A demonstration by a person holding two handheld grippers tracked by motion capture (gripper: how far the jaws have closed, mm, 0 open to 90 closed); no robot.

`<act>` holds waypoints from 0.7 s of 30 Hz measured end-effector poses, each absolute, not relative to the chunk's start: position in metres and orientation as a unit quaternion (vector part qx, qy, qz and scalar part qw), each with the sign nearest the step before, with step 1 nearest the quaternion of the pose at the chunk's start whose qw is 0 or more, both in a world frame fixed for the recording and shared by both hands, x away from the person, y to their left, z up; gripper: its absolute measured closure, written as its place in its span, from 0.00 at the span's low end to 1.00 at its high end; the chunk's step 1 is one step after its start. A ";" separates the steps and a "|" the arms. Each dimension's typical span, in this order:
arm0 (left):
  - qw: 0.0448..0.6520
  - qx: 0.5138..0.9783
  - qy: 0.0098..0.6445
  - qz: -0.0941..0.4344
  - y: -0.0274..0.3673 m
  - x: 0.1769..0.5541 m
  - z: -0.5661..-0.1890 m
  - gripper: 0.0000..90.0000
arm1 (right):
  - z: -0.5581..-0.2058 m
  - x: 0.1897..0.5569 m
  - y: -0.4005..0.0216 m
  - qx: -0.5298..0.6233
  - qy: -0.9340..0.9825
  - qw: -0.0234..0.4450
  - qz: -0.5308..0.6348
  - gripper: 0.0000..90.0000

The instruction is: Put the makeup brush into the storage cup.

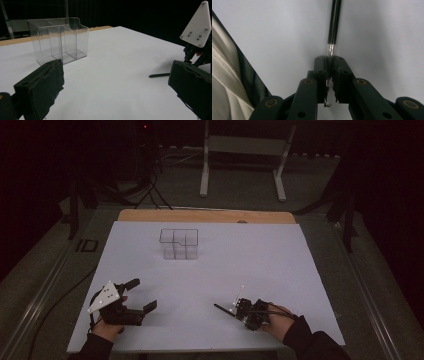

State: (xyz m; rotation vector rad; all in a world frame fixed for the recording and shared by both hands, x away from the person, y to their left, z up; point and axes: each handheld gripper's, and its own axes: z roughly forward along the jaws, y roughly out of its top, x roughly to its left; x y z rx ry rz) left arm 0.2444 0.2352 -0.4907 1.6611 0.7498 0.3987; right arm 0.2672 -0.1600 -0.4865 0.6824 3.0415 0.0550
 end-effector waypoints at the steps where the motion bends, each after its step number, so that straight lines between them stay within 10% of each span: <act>1: 0.596 0.715 0.323 0.171 0.235 0.244 -0.491 0.02 | -0.487 0.267 -0.160 0.218 0.976 0.012 0.018 0.92; 21: 0.577 0.731 0.321 0.171 0.230 0.245 -0.490 0.02 | -0.450 0.301 -0.178 0.177 0.982 0.002 0.059 0.94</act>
